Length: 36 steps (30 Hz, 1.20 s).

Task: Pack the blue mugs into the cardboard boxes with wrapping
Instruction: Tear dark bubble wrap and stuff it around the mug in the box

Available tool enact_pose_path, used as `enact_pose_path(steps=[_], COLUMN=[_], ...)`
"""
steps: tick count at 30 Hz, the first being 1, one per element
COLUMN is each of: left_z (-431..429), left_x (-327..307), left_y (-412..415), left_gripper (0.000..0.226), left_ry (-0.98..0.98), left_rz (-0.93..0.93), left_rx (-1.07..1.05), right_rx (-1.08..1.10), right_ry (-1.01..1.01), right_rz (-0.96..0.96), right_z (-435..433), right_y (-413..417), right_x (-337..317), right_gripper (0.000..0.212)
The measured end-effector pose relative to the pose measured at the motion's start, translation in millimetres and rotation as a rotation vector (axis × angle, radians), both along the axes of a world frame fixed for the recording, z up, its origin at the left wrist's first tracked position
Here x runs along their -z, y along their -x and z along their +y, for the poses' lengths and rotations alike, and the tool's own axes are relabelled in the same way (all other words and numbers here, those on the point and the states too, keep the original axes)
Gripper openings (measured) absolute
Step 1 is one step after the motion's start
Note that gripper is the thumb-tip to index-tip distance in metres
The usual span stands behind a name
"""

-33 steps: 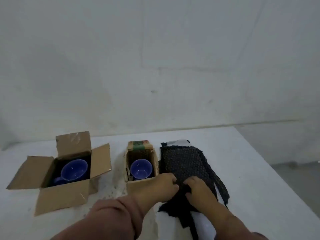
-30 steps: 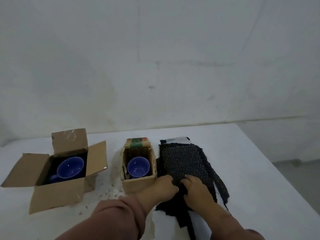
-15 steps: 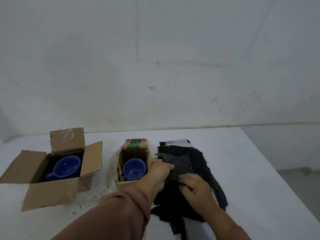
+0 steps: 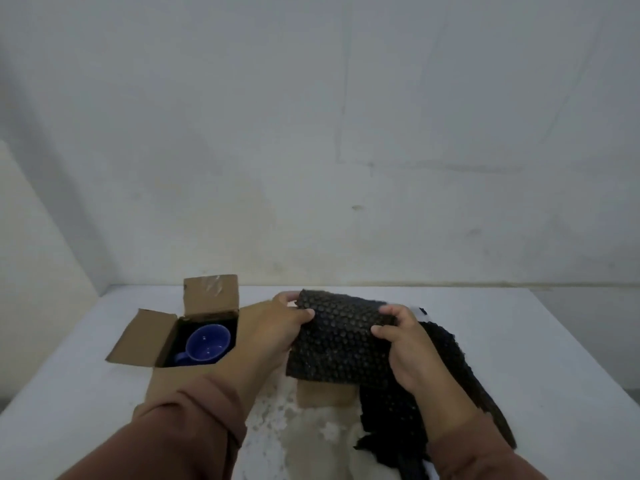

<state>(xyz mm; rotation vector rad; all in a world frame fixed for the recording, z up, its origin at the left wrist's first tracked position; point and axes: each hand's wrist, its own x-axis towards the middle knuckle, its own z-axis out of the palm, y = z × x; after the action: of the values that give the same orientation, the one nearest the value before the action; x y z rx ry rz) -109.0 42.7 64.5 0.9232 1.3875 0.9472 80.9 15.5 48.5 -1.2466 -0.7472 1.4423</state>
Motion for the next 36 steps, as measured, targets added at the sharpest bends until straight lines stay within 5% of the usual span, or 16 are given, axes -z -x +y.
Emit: enact_pose_path(steps=[3,8,12,14,19,22,25,27,32,36], left_z=[1.9,-4.6,-4.1,-3.6,-1.4,1.3,-0.4,-2.3,-6.0,-9.8], left_x=[0.0,-4.0,-8.7,-12.2,-20.3,-20.1,-14.4,-11.7,-9.3,-8.9], left_y=[37.4,71.0,80.6,79.2,63.3,62.2,64.0,65.4,71.1,83.0], left_gripper=[0.063,0.035,0.012,0.019,0.018,0.007,0.01,0.011,0.017,0.038], left_ry=[-0.096,-0.155,-0.324,-0.395,-0.415,-0.313,-0.089,-0.033,0.029,0.111], left_rz=[0.148,0.305,0.956,1.057,0.826,0.542,0.03,-0.058,-0.229,-0.312], left_rx=[-0.023,0.279,0.279,0.335,0.493,0.339,0.242,0.228,0.209,0.229], right_rx=[-0.085,-0.23,-0.228,-0.254,-0.224,-0.053,-0.241,-0.324,-0.239,-0.321], right_ry=[-0.078,-0.206,-0.326,-0.343,-0.394,-0.227,0.012,0.027,-0.065,-0.163], right_rz=[-0.176,-0.725,-1.116,-1.209,-1.175,-0.718,-0.077,0.055,-0.037,-0.41], right_z=[2.6,8.3,18.7,23.0,27.9,21.4,9.6,7.2,6.5,5.2], right_y=[21.1,50.0,66.1,71.3,79.5,74.1,75.2,77.0,74.2,71.4], right_x=[-8.2,-20.9,-29.1,-34.2,-42.5,-38.6,-21.6,-9.8,-13.8,-20.3], right_gripper=[0.037,0.038,0.014,0.01,0.02,0.056,0.051,0.049,0.024,0.053])
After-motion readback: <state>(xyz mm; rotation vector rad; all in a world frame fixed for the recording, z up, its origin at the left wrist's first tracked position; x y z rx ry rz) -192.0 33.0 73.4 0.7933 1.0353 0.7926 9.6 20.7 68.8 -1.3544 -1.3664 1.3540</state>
